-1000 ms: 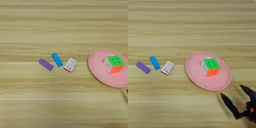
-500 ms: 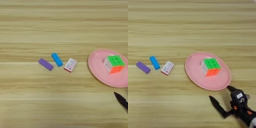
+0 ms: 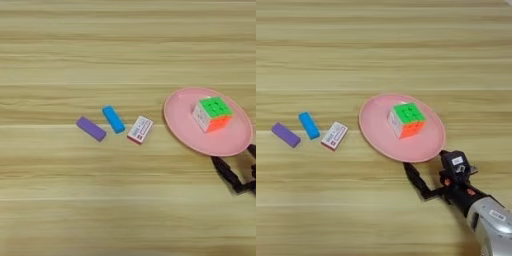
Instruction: Move the objects on the table
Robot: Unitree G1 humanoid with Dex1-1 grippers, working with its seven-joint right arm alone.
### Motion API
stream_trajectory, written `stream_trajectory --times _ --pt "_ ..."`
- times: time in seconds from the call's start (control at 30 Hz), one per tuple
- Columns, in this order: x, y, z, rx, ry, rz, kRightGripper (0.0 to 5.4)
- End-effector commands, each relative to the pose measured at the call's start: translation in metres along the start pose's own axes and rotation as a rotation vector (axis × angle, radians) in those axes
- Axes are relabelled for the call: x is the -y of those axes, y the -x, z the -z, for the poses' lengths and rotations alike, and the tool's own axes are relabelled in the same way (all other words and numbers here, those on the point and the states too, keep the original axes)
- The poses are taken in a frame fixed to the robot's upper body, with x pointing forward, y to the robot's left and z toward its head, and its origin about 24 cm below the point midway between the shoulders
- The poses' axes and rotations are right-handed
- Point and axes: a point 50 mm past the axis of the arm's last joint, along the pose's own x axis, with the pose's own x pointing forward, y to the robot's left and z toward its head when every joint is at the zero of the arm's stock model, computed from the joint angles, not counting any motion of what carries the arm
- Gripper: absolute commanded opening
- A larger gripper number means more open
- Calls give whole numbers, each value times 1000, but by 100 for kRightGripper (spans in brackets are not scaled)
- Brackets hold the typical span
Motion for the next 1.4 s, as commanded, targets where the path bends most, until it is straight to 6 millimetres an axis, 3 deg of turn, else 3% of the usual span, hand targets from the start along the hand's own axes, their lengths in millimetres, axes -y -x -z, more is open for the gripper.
stream_trajectory --times 0.03,0.17,0.4,0.7,0.87,1.13,1.4 --pt "15 -9 -3 -38 -69 126 538" --pt "21 -15 -6 -32 -52 187 538" --pt "7 -11 -13 -11 -9 139 538" --pt "-32 21 -25 -48 151 59 538" --pt "-57 27 -42 61 82 -63 538" --pt "-89 19 -60 181 1 -193 538" --pt "-117 -9 -60 179 -11 -247 538"
